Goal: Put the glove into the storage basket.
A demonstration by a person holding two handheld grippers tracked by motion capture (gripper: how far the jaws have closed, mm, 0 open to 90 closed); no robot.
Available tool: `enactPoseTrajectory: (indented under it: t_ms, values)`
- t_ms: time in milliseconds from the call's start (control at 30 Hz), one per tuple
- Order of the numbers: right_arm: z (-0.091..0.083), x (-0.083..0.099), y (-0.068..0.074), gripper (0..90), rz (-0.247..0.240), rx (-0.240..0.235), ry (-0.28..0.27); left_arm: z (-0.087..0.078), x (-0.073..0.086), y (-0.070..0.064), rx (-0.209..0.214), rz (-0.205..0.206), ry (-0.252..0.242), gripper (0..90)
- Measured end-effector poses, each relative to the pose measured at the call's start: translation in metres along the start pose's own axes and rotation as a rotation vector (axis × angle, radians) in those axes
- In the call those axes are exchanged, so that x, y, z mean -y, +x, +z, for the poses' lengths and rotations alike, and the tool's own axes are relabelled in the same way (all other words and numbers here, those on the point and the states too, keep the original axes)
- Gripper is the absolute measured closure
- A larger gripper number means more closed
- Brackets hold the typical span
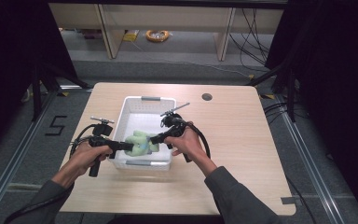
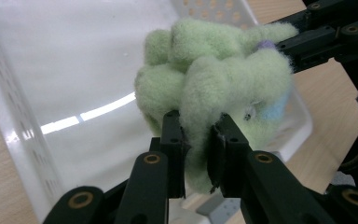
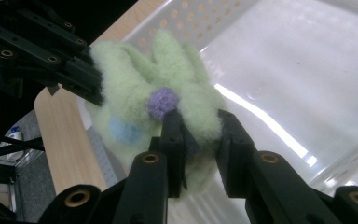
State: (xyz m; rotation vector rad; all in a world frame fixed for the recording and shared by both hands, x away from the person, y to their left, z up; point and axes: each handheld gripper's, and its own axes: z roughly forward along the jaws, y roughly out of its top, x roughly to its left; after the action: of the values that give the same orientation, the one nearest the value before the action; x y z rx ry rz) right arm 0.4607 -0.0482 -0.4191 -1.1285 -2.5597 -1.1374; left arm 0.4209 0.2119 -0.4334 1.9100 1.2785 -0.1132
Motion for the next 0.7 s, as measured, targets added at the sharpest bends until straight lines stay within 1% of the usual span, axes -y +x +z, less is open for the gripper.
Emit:
enactPoseTrajectory:
  t_ms: [33,100,133,167,200,233,300,333,367,400,433,467,500,533,633,667,700]
  values:
    - [0.000,0.000,0.000,75.1,0.000,0.000,0.000,0.001,0.000,0.002,-0.003,-0.001,0.010,76.4]
    - [0.007,0.000,-0.002,75.2,0.001,0.004,0.009,0.004,-0.002,0.007,-0.007,-0.004,0.033,76.2]
    - [0.008,0.000,-0.002,75.1,0.022,0.016,0.022,0.006,-0.002,0.008,-0.008,-0.005,0.033,76.2]
    - [0.008,0.000,-0.002,75.1,0.022,0.016,0.022,0.006,-0.002,0.008,-0.008,-0.005,0.033,76.2]
    - [0.012,0.001,-0.004,75.1,0.020,0.016,0.018,0.008,-0.001,0.009,-0.022,-0.007,0.038,76.1]
    - [0.013,0.002,-0.004,75.1,0.029,0.016,0.021,0.008,-0.001,0.009,-0.022,-0.007,0.038,76.1]
    - [0.015,0.003,-0.005,75.1,0.023,0.017,0.023,0.012,0.000,0.010,-0.026,-0.007,0.055,76.0]
    - [0.018,0.005,-0.006,75.0,0.035,0.025,0.036,0.015,0.000,0.010,-0.032,0.005,0.070,75.9]
    - [0.019,0.006,-0.007,75.0,0.025,0.027,0.035,0.017,0.000,0.010,-0.037,0.005,0.069,75.8]
    - [0.019,0.006,-0.007,75.0,0.025,0.027,0.035,0.017,0.000,0.010,-0.037,0.005,0.069,75.7]
    - [0.020,0.007,-0.007,74.9,0.035,0.037,0.044,0.018,0.000,0.010,-0.048,0.014,0.078,75.7]
    - [0.023,0.008,-0.008,74.8,0.038,0.045,0.052,0.019,0.000,0.010,-0.047,0.006,0.079,75.5]
    - [0.023,0.008,-0.008,74.8,0.038,0.045,0.052,0.021,0.000,0.011,-0.053,0.013,0.089,75.5]
    - [0.025,0.008,-0.009,74.6,0.027,0.050,0.060,0.023,0.000,0.011,-0.066,0.020,0.102,75.3]
    - [0.027,0.008,-0.008,74.4,0.033,0.055,0.071,0.025,0.000,0.010,-0.077,0.022,0.101,75.1]
    - [0.029,0.008,-0.008,74.2,0.026,0.068,0.076,0.025,0.000,0.011,-0.084,0.027,0.112,75.0]
    - [0.031,0.009,-0.008,74.1,0.022,0.072,0.089,0.027,0.000,0.012,-0.090,0.045,0.127,74.9]
